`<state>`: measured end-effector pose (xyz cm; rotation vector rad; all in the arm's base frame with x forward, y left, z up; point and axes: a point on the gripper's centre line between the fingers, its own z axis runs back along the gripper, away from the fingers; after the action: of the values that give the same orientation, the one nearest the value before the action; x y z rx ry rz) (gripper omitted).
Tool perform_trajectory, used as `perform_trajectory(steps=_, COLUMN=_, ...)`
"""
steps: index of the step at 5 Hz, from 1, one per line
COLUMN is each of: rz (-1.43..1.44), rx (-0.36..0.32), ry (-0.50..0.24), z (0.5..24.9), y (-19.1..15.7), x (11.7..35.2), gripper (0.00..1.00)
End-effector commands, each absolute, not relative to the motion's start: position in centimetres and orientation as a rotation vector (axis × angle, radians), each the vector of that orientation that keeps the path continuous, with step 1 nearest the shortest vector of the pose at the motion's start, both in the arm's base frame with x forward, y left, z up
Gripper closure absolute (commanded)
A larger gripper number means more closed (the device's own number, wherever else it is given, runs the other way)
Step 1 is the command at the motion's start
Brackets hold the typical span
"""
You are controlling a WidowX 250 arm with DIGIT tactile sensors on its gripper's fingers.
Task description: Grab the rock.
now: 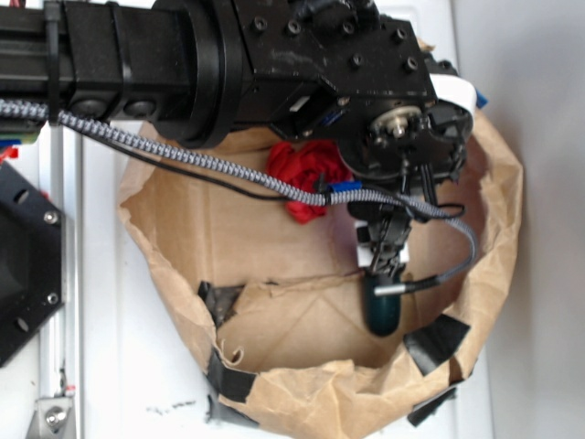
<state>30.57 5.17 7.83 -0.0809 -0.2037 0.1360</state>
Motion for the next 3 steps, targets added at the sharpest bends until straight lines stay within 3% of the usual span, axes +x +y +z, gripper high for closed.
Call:
perform_trajectory(steps=1, rz=0.178, rx=-0.022, ry=-0.293, z=8.3, y=6.1, x=33.2, gripper=0.0)
perform_trajectory(steps=3, rz=0.193, rx=0.047, ry=-0.301, z=7.3, y=5.7, x=34.4, gripper=0.0)
